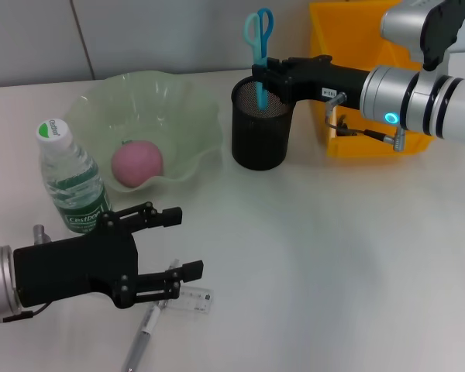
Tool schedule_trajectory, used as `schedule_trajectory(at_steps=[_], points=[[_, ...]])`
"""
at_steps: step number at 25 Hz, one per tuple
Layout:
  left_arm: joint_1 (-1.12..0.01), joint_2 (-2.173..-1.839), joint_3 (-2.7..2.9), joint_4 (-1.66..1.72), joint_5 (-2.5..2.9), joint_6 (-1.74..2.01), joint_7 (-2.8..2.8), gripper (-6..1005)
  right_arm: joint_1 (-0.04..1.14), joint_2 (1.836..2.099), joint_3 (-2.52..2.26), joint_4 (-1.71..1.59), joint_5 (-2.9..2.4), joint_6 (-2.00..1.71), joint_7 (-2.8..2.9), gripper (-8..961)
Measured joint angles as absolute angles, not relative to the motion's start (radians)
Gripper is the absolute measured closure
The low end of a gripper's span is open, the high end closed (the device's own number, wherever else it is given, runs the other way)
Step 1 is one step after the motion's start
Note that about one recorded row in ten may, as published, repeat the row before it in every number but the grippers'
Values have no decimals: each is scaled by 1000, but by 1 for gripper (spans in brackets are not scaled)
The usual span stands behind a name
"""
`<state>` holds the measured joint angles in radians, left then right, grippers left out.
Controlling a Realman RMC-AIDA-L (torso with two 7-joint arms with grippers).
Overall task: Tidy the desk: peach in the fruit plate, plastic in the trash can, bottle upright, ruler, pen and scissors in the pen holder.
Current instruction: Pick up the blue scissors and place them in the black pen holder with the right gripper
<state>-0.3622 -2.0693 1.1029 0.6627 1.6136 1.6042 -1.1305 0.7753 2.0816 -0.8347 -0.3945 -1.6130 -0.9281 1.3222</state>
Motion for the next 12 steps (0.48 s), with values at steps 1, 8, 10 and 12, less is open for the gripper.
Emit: schedule_trajectory(at_steps=[1,8,10,12], points=[[-361,-2069,1103,663,1614,1606,-1130,198,775,2082,-835,-395,-1614,-928,1322,739],[-357,-2068,1103,663,1614,1614,-1130,199,772,2080,-855,-396,-1614,-932,1322,669],[-357,-2067,1103,663,1614,1617,-1130,199,770,2080,-858,-397,-1614,-932,1322,635],[-357,-2067,1103,663,1614,1620,-1129,199,768,2081,-859,-397,-1614,-932,1322,601]])
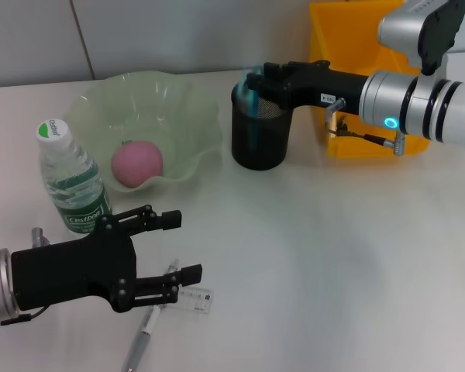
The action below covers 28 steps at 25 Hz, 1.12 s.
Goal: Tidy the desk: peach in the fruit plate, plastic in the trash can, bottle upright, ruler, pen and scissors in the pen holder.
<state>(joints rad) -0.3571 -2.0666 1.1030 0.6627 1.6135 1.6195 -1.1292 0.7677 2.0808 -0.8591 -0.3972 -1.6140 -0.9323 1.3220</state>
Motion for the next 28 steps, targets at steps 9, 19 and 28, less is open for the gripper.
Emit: schedule_trajectory(at_steps=[9,19,28], points=[[-354,-2066,1103,663,1614,1623,-1129,199,755,2082,-859,-411,-1608,-937,1326,349],[-352,-2066,1103,663,1614,1625,-1128,200,729,2082,-848,-435,-1577,-1004,1332,254],[-344,-2068,1097,663,1612,1624,-1127,200,580,2063,-850,-537,-1456,-1342,1358,245]])
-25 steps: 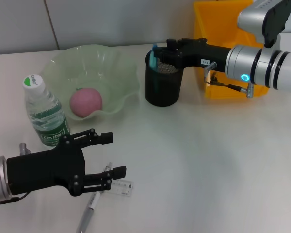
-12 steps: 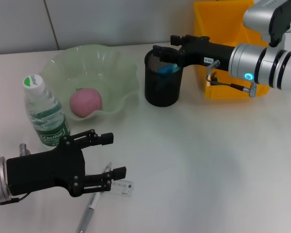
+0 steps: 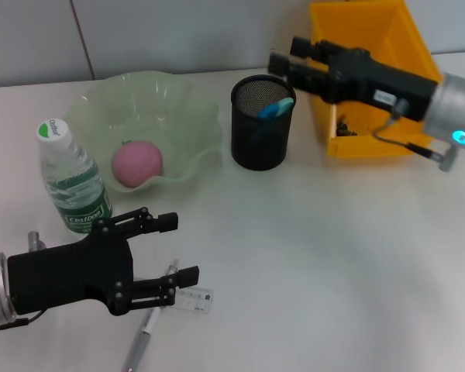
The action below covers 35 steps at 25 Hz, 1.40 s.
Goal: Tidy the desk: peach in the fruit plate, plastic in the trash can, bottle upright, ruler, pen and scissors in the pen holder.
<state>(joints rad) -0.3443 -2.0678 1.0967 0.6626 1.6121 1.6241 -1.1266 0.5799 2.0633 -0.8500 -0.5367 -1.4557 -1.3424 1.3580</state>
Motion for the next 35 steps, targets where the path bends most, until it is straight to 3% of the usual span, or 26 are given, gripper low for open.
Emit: schedule_trajectory(at_steps=[8,14,27,35], points=[[-344,-2066,1100,663,1612,1628,-1131,201,510,1986,-855,-558,-1620,-1645,1420,245],[-350,-2063,1097,665,1615,1640,-1157,201,470,1953,-847,-613,-1785,-1738,1440,245],[-358,-2054,1104,684,1641,1660,-1193,202,424,1983,-851,-789,-1988,-1753,1374,244],[-368,-2066,1143,802,1688,1672,-1214,202,423,1994,-847,-823,-2013,-1745,1380,244]])
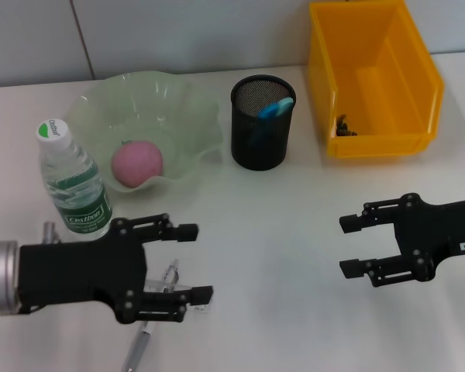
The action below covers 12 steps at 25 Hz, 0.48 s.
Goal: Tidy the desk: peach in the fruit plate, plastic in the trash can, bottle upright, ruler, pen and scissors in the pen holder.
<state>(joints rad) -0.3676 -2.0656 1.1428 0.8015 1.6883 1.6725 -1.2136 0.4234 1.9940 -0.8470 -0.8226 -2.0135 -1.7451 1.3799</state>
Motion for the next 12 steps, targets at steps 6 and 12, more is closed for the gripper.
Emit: schedule_trajectory(at_steps=[6,12], points=[[-425,-2064,1192,960,1761,1660,-1352,203,424,1988,-846,-825,-2014,-1726,1384,245],[-505,-2067,1196,1104,1905,1661,-1500,203,434,1986,-829,-832,-2038,-1723,1416,245]])
